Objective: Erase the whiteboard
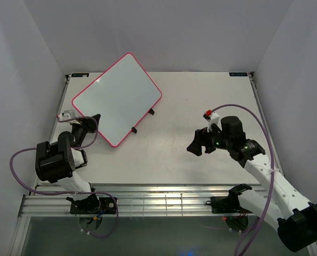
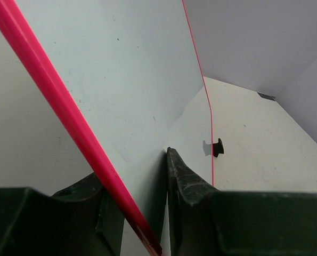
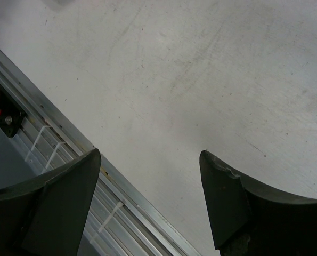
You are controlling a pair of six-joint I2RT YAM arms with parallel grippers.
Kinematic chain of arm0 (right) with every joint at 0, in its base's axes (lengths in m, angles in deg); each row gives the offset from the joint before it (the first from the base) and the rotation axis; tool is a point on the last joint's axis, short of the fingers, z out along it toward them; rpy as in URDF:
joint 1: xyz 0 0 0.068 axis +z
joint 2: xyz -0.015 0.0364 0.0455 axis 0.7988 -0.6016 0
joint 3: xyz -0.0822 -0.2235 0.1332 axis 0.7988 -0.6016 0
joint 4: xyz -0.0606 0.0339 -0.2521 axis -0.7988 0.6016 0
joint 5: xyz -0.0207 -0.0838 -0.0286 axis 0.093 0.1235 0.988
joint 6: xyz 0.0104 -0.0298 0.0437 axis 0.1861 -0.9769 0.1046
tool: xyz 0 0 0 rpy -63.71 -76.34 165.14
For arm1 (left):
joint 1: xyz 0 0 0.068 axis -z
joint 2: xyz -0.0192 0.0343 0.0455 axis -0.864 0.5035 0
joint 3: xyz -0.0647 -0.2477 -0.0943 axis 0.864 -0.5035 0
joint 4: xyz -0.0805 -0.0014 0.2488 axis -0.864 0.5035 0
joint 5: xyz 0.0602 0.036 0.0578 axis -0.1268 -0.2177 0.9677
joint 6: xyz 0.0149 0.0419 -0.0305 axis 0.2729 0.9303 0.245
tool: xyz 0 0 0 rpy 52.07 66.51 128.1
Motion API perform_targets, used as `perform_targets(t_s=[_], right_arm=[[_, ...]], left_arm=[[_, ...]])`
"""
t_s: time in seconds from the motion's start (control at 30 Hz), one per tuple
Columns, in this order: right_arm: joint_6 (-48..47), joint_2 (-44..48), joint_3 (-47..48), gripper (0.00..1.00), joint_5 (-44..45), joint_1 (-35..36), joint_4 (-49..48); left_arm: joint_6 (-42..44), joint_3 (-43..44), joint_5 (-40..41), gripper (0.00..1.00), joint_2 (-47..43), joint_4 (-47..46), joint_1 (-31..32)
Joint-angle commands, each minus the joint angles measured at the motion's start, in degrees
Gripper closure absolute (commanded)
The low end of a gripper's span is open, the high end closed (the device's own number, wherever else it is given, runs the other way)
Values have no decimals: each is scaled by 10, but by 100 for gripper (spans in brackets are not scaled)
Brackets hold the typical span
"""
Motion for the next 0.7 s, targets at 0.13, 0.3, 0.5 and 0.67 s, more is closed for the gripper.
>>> perform_targets(t_s=[0.13,0.3,0.5,0.67], right_arm=[[-6,3,-6,20,-11,5,-23],[-7,3,-7,20,-7,6,-21],[-6,1,-7,20,-5,7,-20],[-6,0,-7,20,-5,7,-20]], left_arm=[[173,-7,40,59,10,-112,-25],[173,-10,59,33,13,-112,-22],[173,-9,61,20,4,-113,-18],[174,-5,55,3,-19,-112,-13]])
